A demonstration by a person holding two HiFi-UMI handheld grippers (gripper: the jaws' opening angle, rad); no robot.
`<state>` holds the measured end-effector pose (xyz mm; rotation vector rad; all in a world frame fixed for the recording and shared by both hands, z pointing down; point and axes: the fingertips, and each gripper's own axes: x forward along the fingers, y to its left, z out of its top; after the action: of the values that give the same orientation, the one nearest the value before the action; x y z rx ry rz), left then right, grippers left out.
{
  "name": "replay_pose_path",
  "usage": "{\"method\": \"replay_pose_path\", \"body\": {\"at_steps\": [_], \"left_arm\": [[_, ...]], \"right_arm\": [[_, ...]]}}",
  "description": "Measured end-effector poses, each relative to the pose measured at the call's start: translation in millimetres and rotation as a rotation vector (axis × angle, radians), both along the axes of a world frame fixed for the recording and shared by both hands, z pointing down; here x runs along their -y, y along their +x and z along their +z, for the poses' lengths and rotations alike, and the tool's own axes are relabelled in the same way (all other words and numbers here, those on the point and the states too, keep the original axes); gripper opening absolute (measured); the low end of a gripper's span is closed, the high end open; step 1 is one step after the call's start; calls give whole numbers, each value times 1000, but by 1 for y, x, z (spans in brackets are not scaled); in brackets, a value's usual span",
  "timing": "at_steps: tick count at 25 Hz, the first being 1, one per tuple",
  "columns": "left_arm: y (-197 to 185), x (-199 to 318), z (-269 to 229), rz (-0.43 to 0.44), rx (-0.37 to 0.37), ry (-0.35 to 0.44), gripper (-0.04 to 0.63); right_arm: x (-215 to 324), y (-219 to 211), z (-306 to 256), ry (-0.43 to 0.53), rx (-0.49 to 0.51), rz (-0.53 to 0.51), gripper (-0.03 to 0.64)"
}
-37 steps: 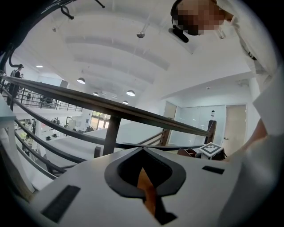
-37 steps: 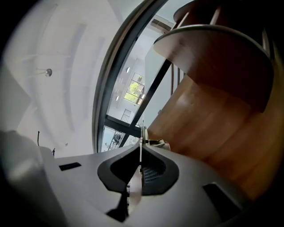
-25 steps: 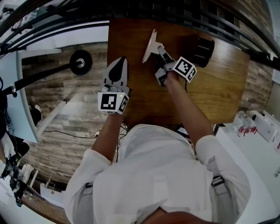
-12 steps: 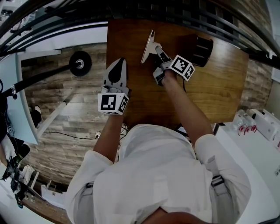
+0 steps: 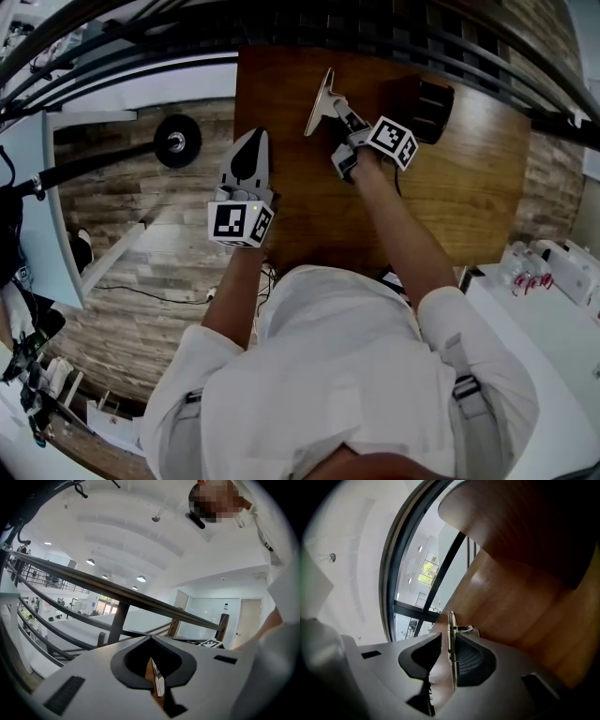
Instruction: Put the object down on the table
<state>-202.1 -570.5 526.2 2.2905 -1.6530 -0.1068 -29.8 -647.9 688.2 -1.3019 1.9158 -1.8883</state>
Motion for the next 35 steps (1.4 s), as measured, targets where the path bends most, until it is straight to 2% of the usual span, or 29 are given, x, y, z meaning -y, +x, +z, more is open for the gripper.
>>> {"method": "replay_pose_path", "body": {"at_steps": [6,9,13,20,23,26,30,35], "left_arm": [[1,-16,-11,7,-15,11,11],[5,-24,-20,13,-15,21,11],[11,-38,-31,14,-9,35,11],[30,-82,-74,9,40,70,11],[40,-118,-107,-7,71,123,11],[74,-150,-145,-27,112,186,11],[119,-207,-178,-42,127,205,11],[152,-248,-193,-38,166,222,11]], "right_arm": [[-24,13,-8,8,-43,14,95],[-34,23,-29,68,-80,-6,88],[-46,30,-81,256,-170,-74,63],[-88,48,-209,672,-342,-156,34],[-128,55,-262,845,-414,-178,29],[-168,92,-312,1011,-493,-181,28],[-238,143,-358,1150,-623,-192,28],[-293,181,-379,1242,-733,-186,26]]}}
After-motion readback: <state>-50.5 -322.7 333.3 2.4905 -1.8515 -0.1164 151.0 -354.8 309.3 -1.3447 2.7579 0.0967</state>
